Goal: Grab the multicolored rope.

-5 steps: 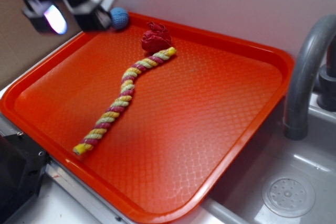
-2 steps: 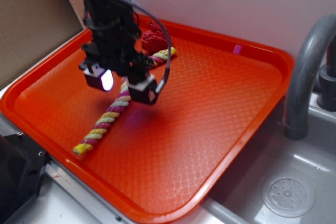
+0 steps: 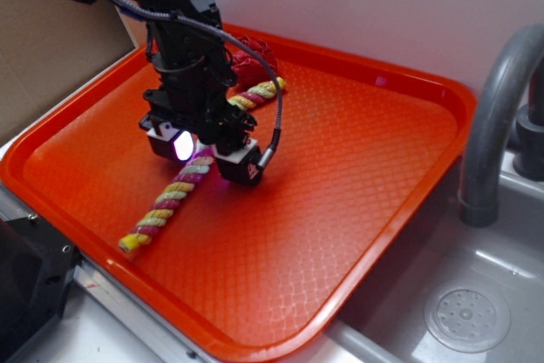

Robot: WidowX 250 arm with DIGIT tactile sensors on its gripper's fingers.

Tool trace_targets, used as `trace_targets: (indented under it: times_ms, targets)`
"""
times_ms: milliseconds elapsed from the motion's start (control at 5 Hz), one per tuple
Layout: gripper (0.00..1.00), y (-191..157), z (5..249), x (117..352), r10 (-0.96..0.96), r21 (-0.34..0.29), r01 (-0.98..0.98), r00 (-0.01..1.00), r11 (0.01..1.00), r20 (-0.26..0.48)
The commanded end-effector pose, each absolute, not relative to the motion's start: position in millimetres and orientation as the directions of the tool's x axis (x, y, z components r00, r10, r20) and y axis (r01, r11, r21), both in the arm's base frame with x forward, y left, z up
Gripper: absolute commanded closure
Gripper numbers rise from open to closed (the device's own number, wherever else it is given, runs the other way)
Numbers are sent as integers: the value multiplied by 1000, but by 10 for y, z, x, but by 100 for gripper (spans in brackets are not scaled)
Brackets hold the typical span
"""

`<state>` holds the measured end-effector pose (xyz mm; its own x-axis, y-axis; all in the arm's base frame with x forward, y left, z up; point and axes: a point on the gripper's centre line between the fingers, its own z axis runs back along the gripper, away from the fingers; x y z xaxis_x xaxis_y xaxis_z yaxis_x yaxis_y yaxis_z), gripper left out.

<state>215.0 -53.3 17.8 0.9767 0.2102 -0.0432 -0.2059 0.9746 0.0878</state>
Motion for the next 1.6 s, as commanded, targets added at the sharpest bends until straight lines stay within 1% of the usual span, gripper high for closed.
trace_targets:
  times_ms: [0,200,400,600,800,1000,1200,1400]
  targets:
    - [100,-383,137,2072,177,52,-174,983,983,-54]
    - [100,-342,141,2075,179,60,-177,983,982,-47]
    - [100,-330,232,2081,161,59,-159,986,986,-38]
    - [100,-307,596,2185,184,65,-183,983,981,-3]
    - [100,-240,1096,2272,200,34,-200,980,979,16]
    - [100,-216,1598,2362,196,-19,-195,979,981,63]
    - [100,-236,2097,2365,191,-72,-186,978,980,82]
    - [100,-277,2295,2303,171,-76,-164,979,984,110]
